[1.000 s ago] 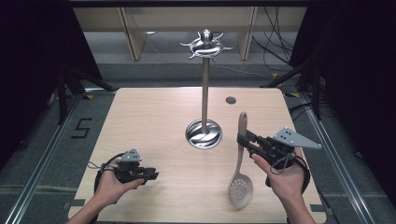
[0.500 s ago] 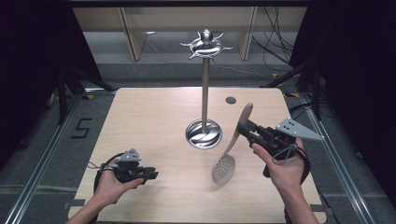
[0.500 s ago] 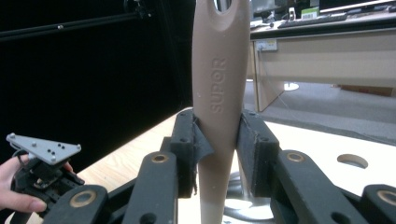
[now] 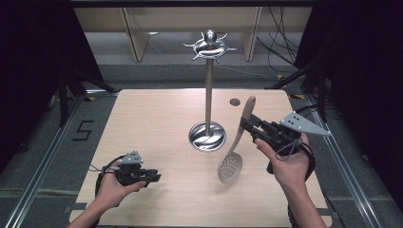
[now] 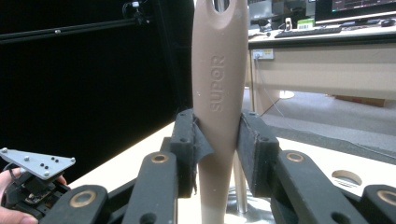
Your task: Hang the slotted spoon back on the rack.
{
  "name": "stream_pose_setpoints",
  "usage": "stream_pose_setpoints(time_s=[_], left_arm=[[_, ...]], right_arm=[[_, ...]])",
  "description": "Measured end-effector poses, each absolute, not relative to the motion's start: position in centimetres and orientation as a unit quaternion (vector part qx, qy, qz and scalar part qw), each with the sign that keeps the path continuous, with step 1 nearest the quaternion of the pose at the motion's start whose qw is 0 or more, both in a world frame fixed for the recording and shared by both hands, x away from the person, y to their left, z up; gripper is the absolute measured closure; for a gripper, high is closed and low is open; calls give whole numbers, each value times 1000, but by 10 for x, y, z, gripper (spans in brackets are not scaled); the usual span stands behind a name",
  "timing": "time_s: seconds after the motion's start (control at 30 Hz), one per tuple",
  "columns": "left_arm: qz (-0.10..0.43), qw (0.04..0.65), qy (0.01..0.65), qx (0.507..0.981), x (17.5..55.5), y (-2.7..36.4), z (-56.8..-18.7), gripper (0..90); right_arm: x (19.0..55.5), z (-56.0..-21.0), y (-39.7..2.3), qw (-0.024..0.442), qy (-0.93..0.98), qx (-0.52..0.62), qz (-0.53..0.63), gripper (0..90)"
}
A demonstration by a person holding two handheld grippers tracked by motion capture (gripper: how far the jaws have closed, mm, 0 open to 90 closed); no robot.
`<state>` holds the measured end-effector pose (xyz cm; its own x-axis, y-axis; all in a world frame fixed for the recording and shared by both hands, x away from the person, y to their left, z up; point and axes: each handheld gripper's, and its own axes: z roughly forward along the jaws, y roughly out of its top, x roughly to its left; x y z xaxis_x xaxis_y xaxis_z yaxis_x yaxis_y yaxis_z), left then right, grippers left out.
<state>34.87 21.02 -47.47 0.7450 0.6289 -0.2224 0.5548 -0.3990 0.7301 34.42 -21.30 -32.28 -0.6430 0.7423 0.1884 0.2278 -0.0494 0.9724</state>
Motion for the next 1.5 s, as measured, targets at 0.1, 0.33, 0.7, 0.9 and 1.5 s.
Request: stream_pose_setpoints(time_s=[0.1,0.33,0.7,0.9,1.5], left_arm=[[45,418,353,836,349,211,-474,706],[49,419,352,835,349,211,-474,697],[47,423,357,832,349,211,-474,694],[52,422,355,833,349,212,-473,694],[52,425,356,831,349,214,-472,690]], right_arm=[[346,-320,-212,211,663,366,619,698],[349,-314,-209,219,664,364,616,698],[357,-307,-207,230,662,357,618,698],[360,-301,-203,227,657,366,618,698],[374,-290,-193,236,662,356,617,698]])
